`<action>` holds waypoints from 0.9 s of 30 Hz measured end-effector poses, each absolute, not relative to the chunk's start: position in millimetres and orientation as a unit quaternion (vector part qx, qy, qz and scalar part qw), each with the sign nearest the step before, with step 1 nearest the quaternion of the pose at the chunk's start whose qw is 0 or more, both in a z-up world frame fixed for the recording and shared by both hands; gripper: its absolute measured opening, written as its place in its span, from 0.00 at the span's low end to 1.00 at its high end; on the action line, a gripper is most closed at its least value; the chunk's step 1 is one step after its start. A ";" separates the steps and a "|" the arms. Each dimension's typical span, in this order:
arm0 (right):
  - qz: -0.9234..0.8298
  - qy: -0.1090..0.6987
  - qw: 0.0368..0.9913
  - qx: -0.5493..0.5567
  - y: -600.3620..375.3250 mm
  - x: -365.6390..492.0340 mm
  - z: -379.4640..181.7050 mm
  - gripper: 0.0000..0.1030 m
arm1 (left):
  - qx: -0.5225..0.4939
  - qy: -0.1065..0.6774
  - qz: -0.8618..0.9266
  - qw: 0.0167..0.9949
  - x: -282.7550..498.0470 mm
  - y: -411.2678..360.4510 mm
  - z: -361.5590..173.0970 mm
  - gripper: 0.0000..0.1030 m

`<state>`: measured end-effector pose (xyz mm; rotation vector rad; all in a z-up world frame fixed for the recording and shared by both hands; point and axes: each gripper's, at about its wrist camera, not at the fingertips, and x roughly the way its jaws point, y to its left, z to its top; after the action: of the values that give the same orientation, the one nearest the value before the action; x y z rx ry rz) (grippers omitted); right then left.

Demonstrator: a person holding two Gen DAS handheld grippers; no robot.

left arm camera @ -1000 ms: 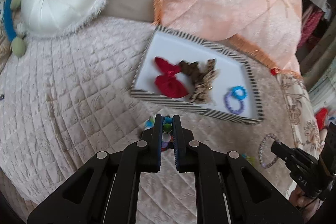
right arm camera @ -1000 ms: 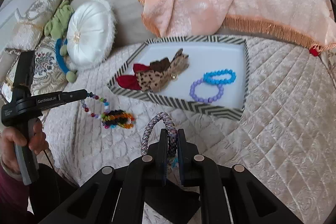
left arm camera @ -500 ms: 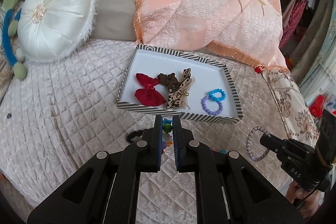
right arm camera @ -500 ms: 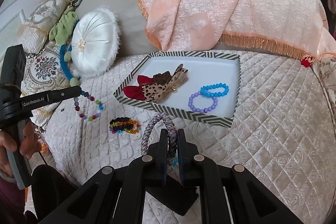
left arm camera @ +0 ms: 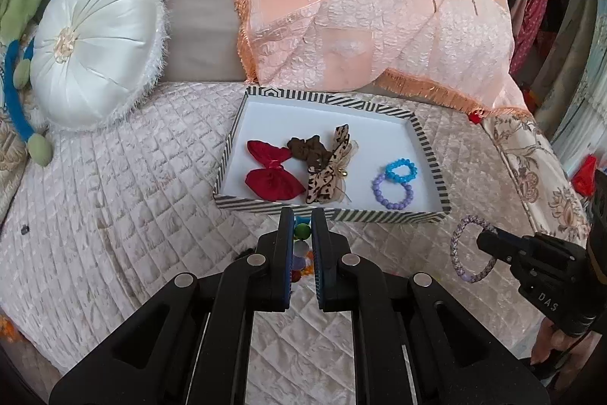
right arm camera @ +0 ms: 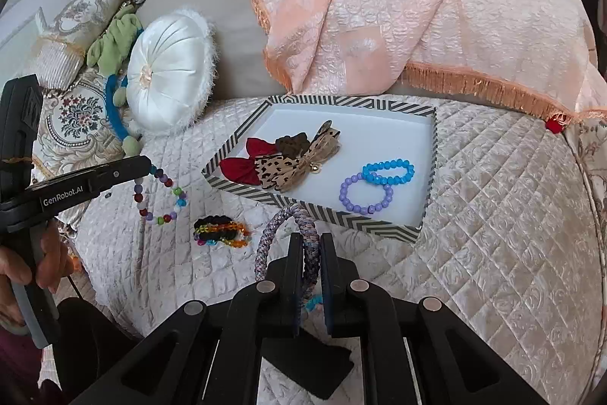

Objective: Organize jewelry
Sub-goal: 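Carry the multicolour and grey braided bracelets over the striped tray with both tools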

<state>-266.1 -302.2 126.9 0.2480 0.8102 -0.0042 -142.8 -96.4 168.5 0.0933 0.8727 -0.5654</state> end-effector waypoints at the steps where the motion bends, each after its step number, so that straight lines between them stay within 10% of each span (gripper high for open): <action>1: -0.002 0.394 0.911 0.120 -303.3 -263.2 126.6 0.08 | 0.046 0.417 -0.269 0.867 -140.9 -97.5 167.6 0.08; 27: -0.038 0.442 0.890 0.108 -364.0 -130.3 92.4 0.08 | 0.097 0.426 -0.236 0.868 -11.5 -191.1 138.4 0.08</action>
<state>-130.3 -364.0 92.4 0.2244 0.9179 -0.0795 -11.5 -191.1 138.4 0.2033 0.8906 -0.4946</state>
